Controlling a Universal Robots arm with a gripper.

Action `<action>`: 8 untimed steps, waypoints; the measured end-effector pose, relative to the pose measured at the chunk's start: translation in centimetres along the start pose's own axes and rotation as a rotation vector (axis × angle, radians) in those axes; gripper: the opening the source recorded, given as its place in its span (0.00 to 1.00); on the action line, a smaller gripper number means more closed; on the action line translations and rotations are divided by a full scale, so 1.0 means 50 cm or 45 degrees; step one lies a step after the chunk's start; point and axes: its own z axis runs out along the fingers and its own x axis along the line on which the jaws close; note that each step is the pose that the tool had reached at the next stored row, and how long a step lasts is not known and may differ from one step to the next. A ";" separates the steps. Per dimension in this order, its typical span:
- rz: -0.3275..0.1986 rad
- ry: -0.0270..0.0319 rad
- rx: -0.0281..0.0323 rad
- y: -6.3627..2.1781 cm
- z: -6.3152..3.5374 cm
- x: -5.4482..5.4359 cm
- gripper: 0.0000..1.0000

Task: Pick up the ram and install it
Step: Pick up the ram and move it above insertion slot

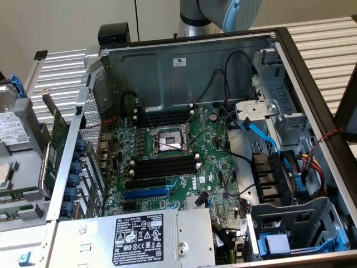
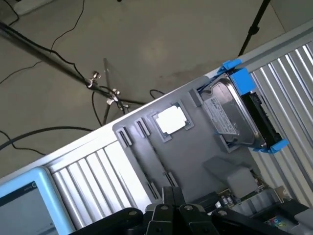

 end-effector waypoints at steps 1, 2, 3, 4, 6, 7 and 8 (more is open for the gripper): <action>-0.023 0.0012 -0.0003 0.000 0.000 0.000 0.11; -0.046 0.0025 -0.0006 0.000 0.000 0.000 0.11; -0.070 0.0037 -0.0009 0.000 0.000 0.000 0.11; -0.093 0.0049 -0.0011 0.000 0.000 0.000 0.11; -0.139 0.0072 -0.0016 0.000 0.000 0.000 0.11; -0.162 0.0084 -0.0018 0.000 0.000 0.000 0.11; -0.186 0.0098 -0.0021 0.000 0.000 0.000 0.11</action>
